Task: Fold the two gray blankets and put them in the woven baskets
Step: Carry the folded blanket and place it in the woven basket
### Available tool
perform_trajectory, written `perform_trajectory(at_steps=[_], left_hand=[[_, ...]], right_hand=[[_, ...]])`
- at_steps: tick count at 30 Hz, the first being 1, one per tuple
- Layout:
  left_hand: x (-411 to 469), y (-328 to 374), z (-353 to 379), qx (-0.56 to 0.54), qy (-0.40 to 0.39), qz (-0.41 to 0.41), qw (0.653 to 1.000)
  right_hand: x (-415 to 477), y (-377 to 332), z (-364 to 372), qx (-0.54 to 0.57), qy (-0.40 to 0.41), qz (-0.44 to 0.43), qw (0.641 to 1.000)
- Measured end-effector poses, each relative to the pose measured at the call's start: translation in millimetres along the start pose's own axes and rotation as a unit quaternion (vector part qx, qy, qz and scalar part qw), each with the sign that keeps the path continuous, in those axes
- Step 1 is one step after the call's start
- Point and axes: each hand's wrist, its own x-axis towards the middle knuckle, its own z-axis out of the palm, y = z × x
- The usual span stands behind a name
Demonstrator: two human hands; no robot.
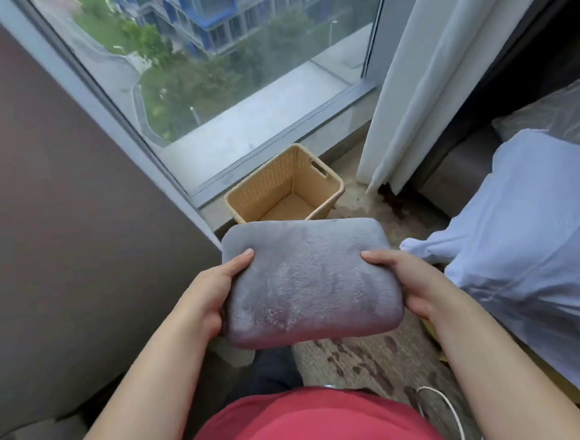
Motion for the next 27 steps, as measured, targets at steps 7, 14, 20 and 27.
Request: perform_trajectory(at_steps=[7, 14, 20, 27], left_hand=[[118.3, 121.9, 31.7, 0.048, -0.04, -0.042, 0.997], [196.4, 207.3, 76.4, 0.07, -0.035, -0.041, 0.996], [249.8, 215.6, 118.3, -0.012, 0.056, -0.078, 0.995], [317.4, 180.1, 154.4, -0.14, 0.14, -0.159, 0.967]], right_hand=[[96.0, -102.3, 17.4, 0.052, 0.066, 0.035, 0.996], [160.0, -184.7, 6.0, 0.066, 0.085, 0.05, 0.993], [248.9, -251.4, -23.6, -0.045, 0.028, 0.105, 0.993], [367.9, -305.5, -34.2, -0.272, -0.062, 0.14, 0.95]])
